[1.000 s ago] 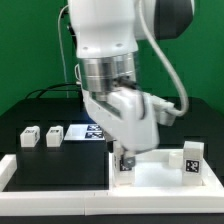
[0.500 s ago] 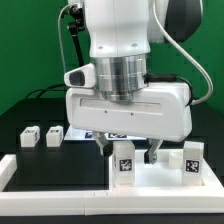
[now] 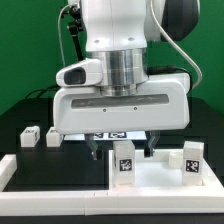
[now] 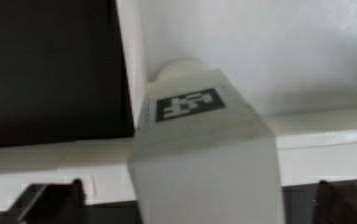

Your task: Assemble square table

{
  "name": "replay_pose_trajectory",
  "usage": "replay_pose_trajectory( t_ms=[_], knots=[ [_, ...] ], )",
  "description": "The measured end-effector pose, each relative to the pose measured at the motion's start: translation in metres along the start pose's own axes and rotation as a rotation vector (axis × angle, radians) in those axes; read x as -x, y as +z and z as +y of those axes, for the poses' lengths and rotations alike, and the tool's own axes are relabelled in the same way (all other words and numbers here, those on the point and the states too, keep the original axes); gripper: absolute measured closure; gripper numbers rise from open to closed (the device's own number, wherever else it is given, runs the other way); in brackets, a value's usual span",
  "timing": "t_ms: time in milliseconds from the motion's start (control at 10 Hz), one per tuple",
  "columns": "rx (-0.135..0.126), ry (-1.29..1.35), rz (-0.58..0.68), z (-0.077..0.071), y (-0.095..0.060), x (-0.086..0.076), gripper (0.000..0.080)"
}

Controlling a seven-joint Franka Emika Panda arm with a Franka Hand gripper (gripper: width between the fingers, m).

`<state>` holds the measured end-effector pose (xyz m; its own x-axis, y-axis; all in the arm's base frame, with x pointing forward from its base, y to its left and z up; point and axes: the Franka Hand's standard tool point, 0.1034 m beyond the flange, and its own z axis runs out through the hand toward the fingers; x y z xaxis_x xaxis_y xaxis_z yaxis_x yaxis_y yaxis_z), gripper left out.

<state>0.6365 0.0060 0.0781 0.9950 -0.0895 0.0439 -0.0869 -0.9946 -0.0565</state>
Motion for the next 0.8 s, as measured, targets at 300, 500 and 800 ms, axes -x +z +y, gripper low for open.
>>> replay_pose_trajectory(
  t_ms=[300,500,800],
  knots=[
    [-0.001,0.149,-0.001,0.0014,0.0003,0.0002,0.0506],
    [0.0,0.277,-0.001,0.003,0.0005,0.0003,0.0506],
    [0.011,0.616,-0.015,0.0034,0.0009,0.0035,0.0506]
  ],
)
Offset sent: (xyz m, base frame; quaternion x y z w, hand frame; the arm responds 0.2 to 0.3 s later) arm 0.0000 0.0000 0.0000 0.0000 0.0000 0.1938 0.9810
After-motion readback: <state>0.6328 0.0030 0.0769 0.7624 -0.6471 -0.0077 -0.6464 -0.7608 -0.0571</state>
